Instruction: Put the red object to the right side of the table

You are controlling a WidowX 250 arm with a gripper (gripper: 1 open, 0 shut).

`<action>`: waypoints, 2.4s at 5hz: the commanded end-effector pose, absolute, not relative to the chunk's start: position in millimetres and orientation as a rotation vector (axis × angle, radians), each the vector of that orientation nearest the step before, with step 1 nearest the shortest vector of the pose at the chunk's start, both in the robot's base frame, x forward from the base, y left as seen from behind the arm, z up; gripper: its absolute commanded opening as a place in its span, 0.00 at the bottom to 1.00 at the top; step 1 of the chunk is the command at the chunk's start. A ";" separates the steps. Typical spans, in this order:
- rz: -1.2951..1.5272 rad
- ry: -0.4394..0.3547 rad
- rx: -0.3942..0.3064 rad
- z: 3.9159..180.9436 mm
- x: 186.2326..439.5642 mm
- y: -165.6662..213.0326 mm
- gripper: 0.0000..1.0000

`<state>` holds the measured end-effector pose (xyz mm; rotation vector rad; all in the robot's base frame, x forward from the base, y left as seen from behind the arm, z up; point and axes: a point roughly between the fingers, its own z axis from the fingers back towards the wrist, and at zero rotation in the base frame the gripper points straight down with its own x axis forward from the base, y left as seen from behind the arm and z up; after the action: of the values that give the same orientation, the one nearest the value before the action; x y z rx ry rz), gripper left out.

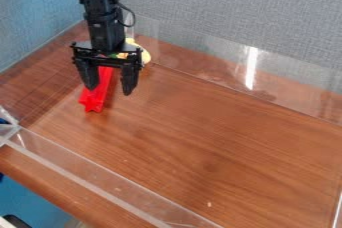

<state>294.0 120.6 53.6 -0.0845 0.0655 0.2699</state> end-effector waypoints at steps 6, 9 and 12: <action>0.249 -0.044 -0.087 56.7 301.6 166.0 1.00; 0.210 -0.045 -0.091 50.3 283.2 176.8 0.00; 0.082 -0.155 -0.105 112.1 269.0 175.0 0.00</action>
<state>266.3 171.1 95.2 -0.1357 -0.1050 0.0884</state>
